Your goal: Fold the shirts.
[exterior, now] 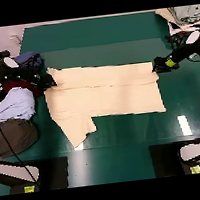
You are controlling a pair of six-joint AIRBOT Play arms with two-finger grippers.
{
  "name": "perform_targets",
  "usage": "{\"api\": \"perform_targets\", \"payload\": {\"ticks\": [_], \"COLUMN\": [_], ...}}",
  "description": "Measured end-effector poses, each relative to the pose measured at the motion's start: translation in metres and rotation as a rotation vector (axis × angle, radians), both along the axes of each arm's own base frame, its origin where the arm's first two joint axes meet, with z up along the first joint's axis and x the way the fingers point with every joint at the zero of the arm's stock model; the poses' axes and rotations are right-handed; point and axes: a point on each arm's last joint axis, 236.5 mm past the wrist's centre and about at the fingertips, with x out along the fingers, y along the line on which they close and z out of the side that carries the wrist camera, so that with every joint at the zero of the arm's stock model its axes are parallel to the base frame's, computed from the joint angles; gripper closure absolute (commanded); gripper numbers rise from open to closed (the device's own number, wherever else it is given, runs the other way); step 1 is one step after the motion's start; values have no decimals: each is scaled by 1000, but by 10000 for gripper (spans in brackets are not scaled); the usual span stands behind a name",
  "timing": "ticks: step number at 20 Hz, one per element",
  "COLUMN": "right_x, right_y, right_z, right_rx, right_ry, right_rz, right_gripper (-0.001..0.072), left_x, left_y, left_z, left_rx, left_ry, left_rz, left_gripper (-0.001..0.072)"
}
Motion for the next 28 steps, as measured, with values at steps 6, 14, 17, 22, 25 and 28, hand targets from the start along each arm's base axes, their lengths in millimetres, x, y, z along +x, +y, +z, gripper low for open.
{"api": "perform_targets", "payload": {"ticks": [6,14,17,22,25,28], "right_x": [-48,-88,-90,-92,-103,-143], "right_y": [-27,-19,-14,-11,-19,-41], "right_z": [29,46,51,64,60,24], "right_rx": [-26,102,131,143,150,128], "right_ry": [3,-70,-94,-133,-104,39], "right_rz": [-21,-121,-131,-138,-166,-224], "right_gripper": [249,250,250,250,251,229], "left_x": [-62,-202,-215,-209,-211,-207], "left_y": [33,10,-5,-44,-63,-76], "left_z": [27,-25,-44,-50,-49,-35], "left_rx": [138,58,-15,-146,-164,-200], "left_ry": [49,210,212,124,102,88], "left_rz": [51,176,230,215,163,133], "left_gripper": [229,229,230,347,686,686]}}
